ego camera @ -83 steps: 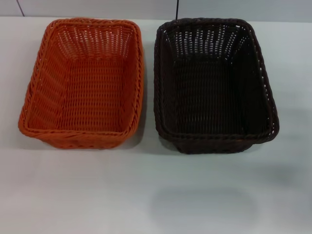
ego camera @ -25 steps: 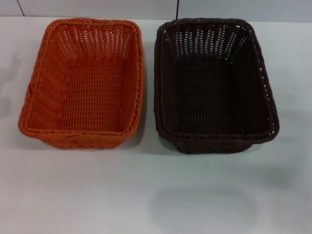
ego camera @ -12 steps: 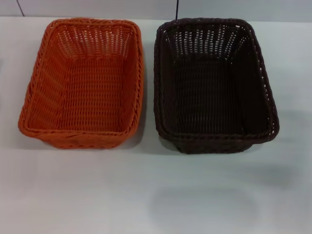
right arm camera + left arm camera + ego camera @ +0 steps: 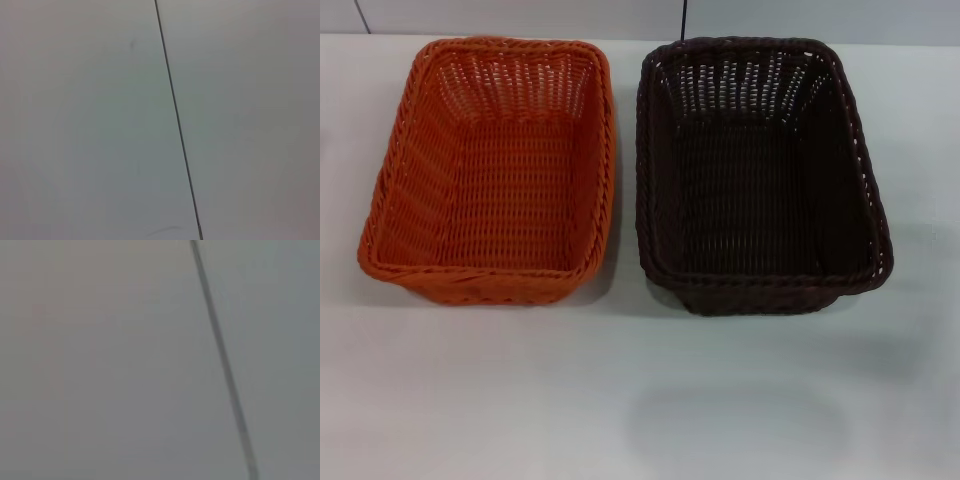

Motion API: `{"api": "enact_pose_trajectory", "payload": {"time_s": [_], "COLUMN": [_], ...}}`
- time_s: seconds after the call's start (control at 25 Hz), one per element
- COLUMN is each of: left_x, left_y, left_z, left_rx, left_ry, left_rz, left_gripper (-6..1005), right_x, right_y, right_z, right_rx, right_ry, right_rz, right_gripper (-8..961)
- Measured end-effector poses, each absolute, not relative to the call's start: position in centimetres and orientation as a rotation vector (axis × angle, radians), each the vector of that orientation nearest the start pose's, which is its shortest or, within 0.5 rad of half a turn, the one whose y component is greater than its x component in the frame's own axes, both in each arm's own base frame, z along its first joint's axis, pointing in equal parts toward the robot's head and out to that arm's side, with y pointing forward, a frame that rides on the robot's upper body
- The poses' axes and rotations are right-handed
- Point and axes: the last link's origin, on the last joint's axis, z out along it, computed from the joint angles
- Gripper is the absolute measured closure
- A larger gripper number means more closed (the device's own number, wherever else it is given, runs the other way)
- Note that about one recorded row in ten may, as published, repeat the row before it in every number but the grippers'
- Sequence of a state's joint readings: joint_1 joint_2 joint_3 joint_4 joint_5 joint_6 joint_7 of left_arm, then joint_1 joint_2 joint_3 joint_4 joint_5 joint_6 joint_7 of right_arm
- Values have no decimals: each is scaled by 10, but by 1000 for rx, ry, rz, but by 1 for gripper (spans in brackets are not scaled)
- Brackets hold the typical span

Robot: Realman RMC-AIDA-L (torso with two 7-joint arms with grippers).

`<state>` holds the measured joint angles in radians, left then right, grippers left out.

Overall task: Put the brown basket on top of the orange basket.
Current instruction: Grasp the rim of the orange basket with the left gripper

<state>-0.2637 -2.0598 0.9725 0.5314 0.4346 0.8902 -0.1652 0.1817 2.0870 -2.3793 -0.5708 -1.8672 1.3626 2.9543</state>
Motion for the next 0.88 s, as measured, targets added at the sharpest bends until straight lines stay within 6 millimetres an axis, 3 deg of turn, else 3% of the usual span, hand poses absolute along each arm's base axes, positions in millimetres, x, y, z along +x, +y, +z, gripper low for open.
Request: {"api": "enact_pose_trajectory", "payload": {"time_s": [0.24, 0.44, 0.6, 0.64, 0.88], "left_x": [-344, -315, -314, -321, -344], "left_y": [374, 374, 374, 373, 368], "left_z": [113, 125, 123, 121, 133], "left_rx": [-1611, -1620, -1612, -1534, -1452], "left_ry": [-543, -566, -535, -364, -258], "left_rz": [-236, -244, -231, -171, -118], "left_gripper": [216, 216, 217, 217, 217], "right_x": [317, 316, 315, 314, 316], "right_y": [280, 282, 284, 285, 289], "right_z": [1, 0, -1, -1, -4], "right_rx": [-1140, -1147, -1153, -1157, -1170], "right_ry": [590, 594, 596, 598, 620], "right_rz": [768, 771, 772, 772, 760], "right_gripper": [153, 152, 152, 152, 153]}}
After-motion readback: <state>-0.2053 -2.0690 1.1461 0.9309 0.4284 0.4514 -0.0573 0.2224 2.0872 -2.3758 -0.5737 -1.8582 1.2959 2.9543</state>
